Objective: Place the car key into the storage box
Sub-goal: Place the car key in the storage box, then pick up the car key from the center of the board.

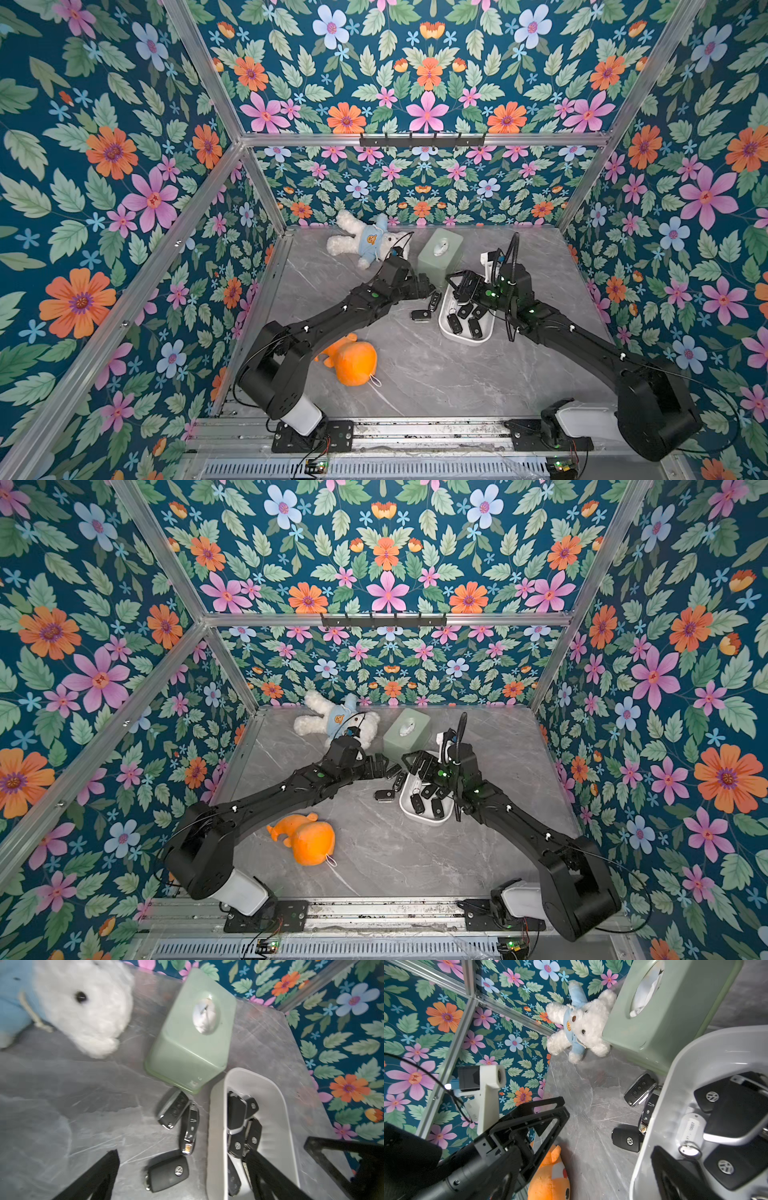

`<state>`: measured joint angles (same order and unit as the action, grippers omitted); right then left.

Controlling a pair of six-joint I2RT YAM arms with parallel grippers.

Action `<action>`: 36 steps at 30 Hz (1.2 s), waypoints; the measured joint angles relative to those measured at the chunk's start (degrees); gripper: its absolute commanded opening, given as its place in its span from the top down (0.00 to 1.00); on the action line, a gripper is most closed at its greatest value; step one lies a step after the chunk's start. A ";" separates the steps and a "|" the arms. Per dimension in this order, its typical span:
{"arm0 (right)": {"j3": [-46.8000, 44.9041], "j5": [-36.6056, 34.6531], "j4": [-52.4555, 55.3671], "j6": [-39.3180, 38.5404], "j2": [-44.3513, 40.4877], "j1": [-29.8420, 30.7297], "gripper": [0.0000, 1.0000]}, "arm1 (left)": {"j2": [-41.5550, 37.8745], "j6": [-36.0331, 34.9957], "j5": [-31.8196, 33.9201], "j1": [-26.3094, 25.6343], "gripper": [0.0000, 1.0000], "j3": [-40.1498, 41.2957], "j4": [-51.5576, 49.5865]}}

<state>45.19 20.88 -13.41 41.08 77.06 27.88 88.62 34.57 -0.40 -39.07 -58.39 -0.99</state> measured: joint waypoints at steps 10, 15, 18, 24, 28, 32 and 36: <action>15.23 -2.34 11.21 -9.51 13.27 7.45 0.11 | -12.17 5.95 4.85 6.36 0.00 14.01 2.75; 22.86 -4.24 18.10 -14.58 21.20 10.12 0.17 | -17.57 8.55 5.86 8.96 0.00 20.02 5.03; 26.67 -5.31 22.60 -17.14 25.49 11.15 0.20 | -20.72 10.49 5.81 10.93 0.00 24.00 7.06; 34.01 -7.87 28.85 -21.81 32.68 13.25 0.21 | -22.97 13.64 2.62 13.86 0.00 29.16 11.15; 36.57 -8.98 31.69 -23.78 35.65 13.60 0.21 | -22.82 15.78 -0.83 14.73 0.00 31.21 13.75; 37.48 -9.40 33.38 -24.61 37.05 14.10 0.21 | -22.29 16.87 -2.64 15.06 0.00 31.45 15.43; 37.53 -10.71 33.75 -24.63 37.81 15.21 0.21 | -22.01 17.57 -3.19 15.13 0.00 31.32 16.04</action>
<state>82.72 10.17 20.34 16.45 114.87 43.09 66.61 52.14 -3.60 -23.94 -27.07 15.05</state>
